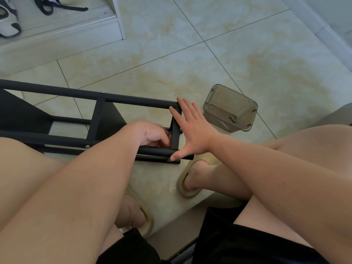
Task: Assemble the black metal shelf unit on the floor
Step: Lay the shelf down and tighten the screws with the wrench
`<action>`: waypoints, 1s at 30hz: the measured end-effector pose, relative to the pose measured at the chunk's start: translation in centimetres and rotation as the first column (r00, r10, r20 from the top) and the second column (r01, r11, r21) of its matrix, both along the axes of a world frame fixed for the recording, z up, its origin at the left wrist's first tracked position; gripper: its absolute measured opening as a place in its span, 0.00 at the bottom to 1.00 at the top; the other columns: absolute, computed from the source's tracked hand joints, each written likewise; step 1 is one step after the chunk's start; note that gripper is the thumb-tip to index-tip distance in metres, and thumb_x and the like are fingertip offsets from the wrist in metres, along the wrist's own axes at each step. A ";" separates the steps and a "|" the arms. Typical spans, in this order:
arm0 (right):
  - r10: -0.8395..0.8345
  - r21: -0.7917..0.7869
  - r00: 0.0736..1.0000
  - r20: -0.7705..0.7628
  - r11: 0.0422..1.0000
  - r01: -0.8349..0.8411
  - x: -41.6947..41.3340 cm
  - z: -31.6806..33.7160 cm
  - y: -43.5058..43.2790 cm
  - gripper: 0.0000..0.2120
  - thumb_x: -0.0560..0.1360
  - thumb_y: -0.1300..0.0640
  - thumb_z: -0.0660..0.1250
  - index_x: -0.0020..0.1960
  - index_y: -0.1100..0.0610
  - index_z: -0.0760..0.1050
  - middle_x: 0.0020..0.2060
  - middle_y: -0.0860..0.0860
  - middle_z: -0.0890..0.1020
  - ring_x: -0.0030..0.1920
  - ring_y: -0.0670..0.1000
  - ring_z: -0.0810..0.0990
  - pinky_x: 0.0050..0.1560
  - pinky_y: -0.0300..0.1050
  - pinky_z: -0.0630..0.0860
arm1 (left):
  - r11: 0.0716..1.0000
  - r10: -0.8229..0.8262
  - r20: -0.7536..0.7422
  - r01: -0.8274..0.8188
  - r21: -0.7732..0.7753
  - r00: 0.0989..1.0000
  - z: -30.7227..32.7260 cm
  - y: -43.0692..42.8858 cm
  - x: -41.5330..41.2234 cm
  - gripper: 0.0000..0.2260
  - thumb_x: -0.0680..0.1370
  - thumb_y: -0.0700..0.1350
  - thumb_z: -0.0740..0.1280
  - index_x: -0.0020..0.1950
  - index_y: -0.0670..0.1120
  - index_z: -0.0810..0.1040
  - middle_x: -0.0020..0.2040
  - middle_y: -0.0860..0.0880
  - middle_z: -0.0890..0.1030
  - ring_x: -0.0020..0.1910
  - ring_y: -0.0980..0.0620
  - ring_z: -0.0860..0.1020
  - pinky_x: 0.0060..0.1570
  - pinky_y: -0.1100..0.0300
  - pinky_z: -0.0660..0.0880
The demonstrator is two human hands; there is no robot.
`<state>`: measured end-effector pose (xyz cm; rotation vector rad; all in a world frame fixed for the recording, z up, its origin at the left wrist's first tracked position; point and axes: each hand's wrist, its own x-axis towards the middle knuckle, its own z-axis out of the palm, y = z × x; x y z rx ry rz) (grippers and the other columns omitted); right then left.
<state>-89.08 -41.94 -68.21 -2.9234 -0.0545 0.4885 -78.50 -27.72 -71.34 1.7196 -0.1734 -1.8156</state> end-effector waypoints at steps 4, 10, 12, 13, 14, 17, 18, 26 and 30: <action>0.000 0.001 1.000 0.001 1.000 0.000 0.0 -0.1 0.0 0.72 0.56 0.16 0.63 0.83 0.57 0.39 0.80 0.61 0.34 0.80 0.59 0.31 0.76 0.52 0.27 | 0.999 -0.038 -0.064 0.039 0.015 0.997 0.0 0.2 0.2 0.16 0.78 0.33 0.62 0.65 0.37 0.78 0.54 0.39 0.81 0.54 0.42 0.79 0.61 0.49 0.75; -0.002 -0.001 1.000 0.000 1.000 0.002 0.0 -0.2 0.0 0.72 0.55 0.15 0.61 0.83 0.57 0.39 0.80 0.61 0.34 0.80 0.59 0.32 0.76 0.52 0.27 | 0.998 -0.059 0.002 0.059 0.021 0.998 0.4 -0.1 -0.2 0.10 0.78 0.32 0.62 0.54 0.39 0.80 0.43 0.43 0.82 0.45 0.46 0.79 0.55 0.53 0.75; -0.001 -0.001 1.000 0.000 1.000 0.001 0.0 -0.2 0.0 0.72 0.56 0.15 0.61 0.83 0.57 0.39 0.80 0.61 0.34 0.80 0.59 0.31 0.76 0.52 0.27 | 0.999 -0.047 0.030 0.047 0.015 0.998 0.7 -0.1 -0.3 0.11 0.78 0.31 0.61 0.55 0.37 0.80 0.44 0.42 0.81 0.44 0.46 0.79 0.50 0.56 0.76; -0.001 -0.001 1.000 0.000 1.000 0.001 0.1 -0.2 0.0 0.72 0.55 0.15 0.61 0.83 0.57 0.39 0.80 0.61 0.34 0.80 0.59 0.31 0.76 0.52 0.27 | 0.999 -0.043 0.042 0.042 0.012 0.998 0.8 -0.1 -0.3 0.12 0.78 0.30 0.61 0.58 0.36 0.79 0.46 0.40 0.81 0.46 0.45 0.79 0.50 0.56 0.76; -0.001 -0.002 1.000 0.000 1.000 0.001 0.0 -0.2 0.0 0.72 0.55 0.15 0.60 0.83 0.57 0.39 0.80 0.61 0.34 0.80 0.59 0.31 0.76 0.52 0.26 | 0.999 -0.041 0.050 0.041 0.010 0.998 0.7 0.0 -0.3 0.14 0.77 0.30 0.61 0.61 0.34 0.78 0.49 0.39 0.80 0.48 0.44 0.78 0.51 0.55 0.76; 0.000 -0.006 1.000 -0.004 1.000 0.000 0.0 -0.1 0.1 0.72 0.56 0.15 0.61 0.83 0.57 0.39 0.80 0.61 0.34 0.80 0.59 0.31 0.76 0.52 0.26 | 0.999 -0.044 0.062 0.044 0.005 0.997 0.6 0.1 -0.2 0.17 0.77 0.29 0.61 0.65 0.32 0.76 0.57 0.35 0.80 0.54 0.42 0.78 0.63 0.49 0.73; -0.001 -0.006 1.000 -0.004 1.000 0.001 -0.1 -0.1 0.1 0.72 0.56 0.16 0.62 0.83 0.57 0.39 0.80 0.61 0.34 0.80 0.59 0.31 0.76 0.52 0.27 | 0.999 -0.042 0.061 0.042 -0.001 0.997 0.5 0.1 -0.2 0.17 0.77 0.29 0.61 0.65 0.33 0.76 0.60 0.33 0.79 0.56 0.41 0.78 0.67 0.47 0.71; 0.002 -0.007 1.000 -0.005 1.000 -0.002 -0.1 0.2 0.1 0.72 0.57 0.17 0.65 0.83 0.58 0.39 0.79 0.61 0.34 0.80 0.59 0.31 0.76 0.52 0.27 | 1.000 -0.025 0.000 0.025 0.007 1.000 0.2 0.2 0.0 0.17 0.78 0.30 0.61 0.66 0.34 0.76 0.62 0.33 0.78 0.57 0.41 0.78 0.68 0.46 0.71; 0.002 -0.004 1.000 -0.003 1.000 -0.002 -0.2 0.2 0.2 0.72 0.58 0.17 0.66 0.83 0.58 0.39 0.80 0.62 0.34 0.80 0.59 0.31 0.76 0.52 0.27 | 0.997 -0.069 -0.056 0.071 0.037 0.996 0.1 0.2 0.1 0.18 0.79 0.34 0.62 0.68 0.36 0.75 0.63 0.34 0.78 0.59 0.40 0.77 0.70 0.44 0.70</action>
